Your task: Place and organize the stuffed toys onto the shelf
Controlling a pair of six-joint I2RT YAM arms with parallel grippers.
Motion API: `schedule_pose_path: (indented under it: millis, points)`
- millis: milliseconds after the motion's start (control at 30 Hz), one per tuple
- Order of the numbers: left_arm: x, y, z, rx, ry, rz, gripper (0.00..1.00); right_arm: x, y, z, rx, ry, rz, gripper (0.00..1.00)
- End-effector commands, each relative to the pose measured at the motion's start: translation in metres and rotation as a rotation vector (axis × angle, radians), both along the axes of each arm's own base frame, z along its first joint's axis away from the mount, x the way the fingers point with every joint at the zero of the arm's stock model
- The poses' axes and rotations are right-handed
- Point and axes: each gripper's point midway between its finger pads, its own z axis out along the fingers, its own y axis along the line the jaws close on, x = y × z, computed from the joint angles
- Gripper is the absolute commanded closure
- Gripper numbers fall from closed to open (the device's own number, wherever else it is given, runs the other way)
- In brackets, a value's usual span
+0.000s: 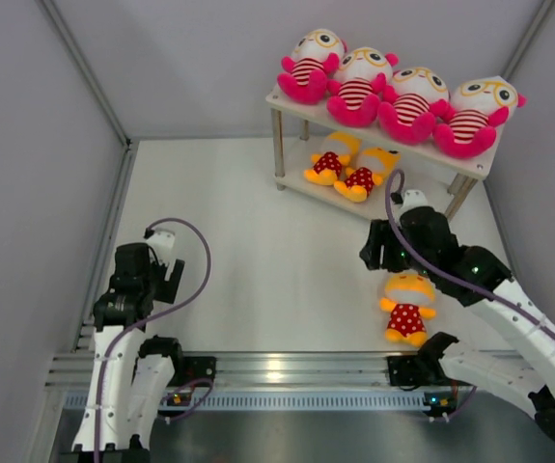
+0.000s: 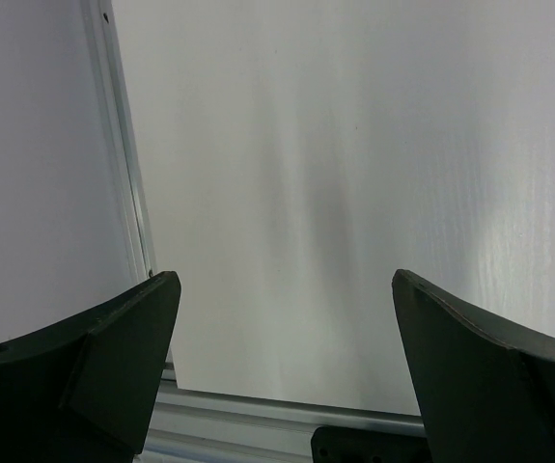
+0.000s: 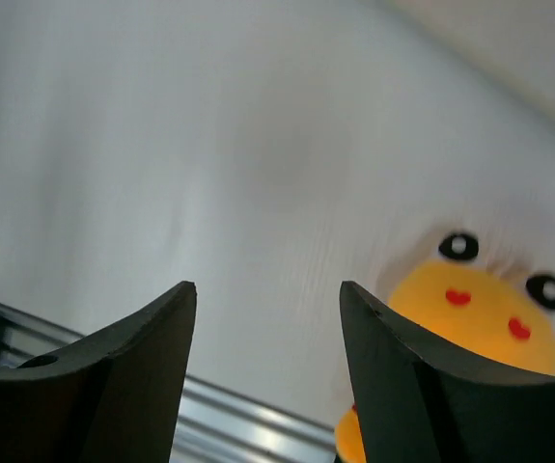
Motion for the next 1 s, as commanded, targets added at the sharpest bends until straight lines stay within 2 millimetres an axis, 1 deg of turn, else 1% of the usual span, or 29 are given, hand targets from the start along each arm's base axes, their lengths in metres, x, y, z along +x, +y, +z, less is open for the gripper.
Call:
schedule_pose_path:
  millis: [0,33,67,100,133,167,200,233,267,300,333,367,400,467,500,533,600,633,667,700,733,767,800,833,867,900,933,967]
  points:
    - [0.009,-0.005,0.011,0.0,-0.078,-0.033,0.02,-0.071,-0.048,-0.078,-0.093,0.384,-0.262,0.37]
    - [0.009,-0.006,0.012,0.001,-0.083,-0.038,0.02,-0.077,-0.059,-0.084,-0.127,0.4,-0.302,0.33]
    - [0.009,-0.006,0.013,0.001,-0.088,-0.039,0.02,-0.083,-0.068,-0.09,-0.15,0.416,-0.337,0.33]
    - [0.009,-0.007,0.014,0.002,-0.092,-0.046,0.02,-0.093,-0.081,-0.097,-0.175,0.44,-0.385,0.32]
    - [0.009,-0.007,0.013,0.003,-0.09,-0.046,0.02,-0.091,-0.089,-0.099,-0.19,0.418,-0.428,0.31]
    - [0.009,-0.008,0.013,0.001,-0.092,-0.048,0.02,-0.092,-0.093,-0.1,-0.19,0.412,-0.449,0.31]
    - [0.009,-0.008,0.013,0.0,-0.092,-0.047,0.02,-0.093,-0.096,-0.105,-0.182,0.408,-0.478,0.3]
    - [0.009,-0.008,0.013,0.0,-0.09,-0.051,0.02,-0.088,-0.097,-0.107,-0.183,0.391,-0.496,0.29]
    - [0.01,-0.014,0.013,-0.003,-0.092,-0.081,0.02,-0.086,-0.096,-0.112,-0.18,0.392,-0.506,0.27]
    - [0.01,-0.015,0.013,-0.001,-0.09,-0.085,0.02,-0.087,-0.096,-0.125,-0.206,0.414,-0.51,0.26]
    - [0.01,-0.015,0.013,0.001,-0.092,-0.086,0.02,-0.077,-0.086,-0.13,-0.169,0.399,-0.503,0.26]
    - [0.011,-0.016,0.013,0.002,-0.09,-0.088,0.02,-0.075,-0.084,-0.136,-0.173,0.404,-0.51,0.26]
    - [0.011,-0.016,0.014,0.003,-0.094,-0.085,0.02,-0.075,-0.086,-0.147,-0.181,0.41,-0.531,0.25]
    - [0.011,-0.016,0.014,0.003,-0.093,-0.088,0.02,-0.067,-0.087,-0.155,-0.185,0.39,-0.554,0.24]
    - [0.011,-0.017,0.013,0.004,-0.091,-0.092,0.02,-0.065,-0.092,-0.157,-0.206,0.387,-0.566,0.25]
    - [0.011,-0.018,0.014,0.001,-0.093,-0.096,0.02,-0.062,-0.094,-0.157,-0.213,0.387,-0.572,0.26]
    - [0.012,-0.019,0.013,0.001,-0.088,-0.105,0.02,-0.051,-0.088,-0.162,-0.209,0.396,-0.546,0.32]
    - [0.012,-0.019,0.013,0.001,-0.086,-0.105,0.02,-0.049,-0.076,-0.167,-0.172,0.426,-0.505,0.43]
    - [0.011,-0.019,0.011,0.0,-0.082,-0.102,0.02,-0.05,-0.069,-0.18,-0.179,0.466,-0.478,0.54]
    - [0.012,-0.019,0.012,0.002,-0.085,-0.102,0.02,-0.035,-0.053,-0.18,-0.125,0.436,-0.435,0.66]
    - [0.011,-0.019,0.011,0.003,-0.08,-0.101,0.02,-0.033,-0.042,-0.183,-0.09,0.458,-0.407,0.8]
    - [0.012,-0.019,0.012,0.002,-0.081,-0.098,0.02,-0.029,-0.035,-0.188,-0.084,0.467,-0.401,0.83]
    - [0.011,-0.018,0.011,0.003,-0.078,-0.096,0.02,-0.018,-0.025,-0.183,-0.047,0.438,-0.397,0.87]
    - [0.012,-0.018,0.011,0.004,-0.079,-0.095,0.02,-0.011,-0.023,-0.18,-0.047,0.417,-0.409,0.94]
    - [0.012,-0.018,0.011,0.004,-0.077,-0.093,0.02,-0.001,-0.017,-0.172,-0.04,0.393,-0.414,0.95]
    - [0.012,-0.018,0.011,0.005,-0.078,-0.094,0.02,0.005,-0.012,-0.167,-0.032,0.373,-0.417,0.97]
    - [0.012,-0.018,0.01,0.004,-0.072,-0.095,0.02,0.017,-0.005,-0.158,-0.005,0.328,-0.419,1.0]
    - [0.012,-0.018,0.01,0.003,-0.072,-0.096,0.02,0.026,0.005,-0.151,0.021,0.31,-0.408,1.0]
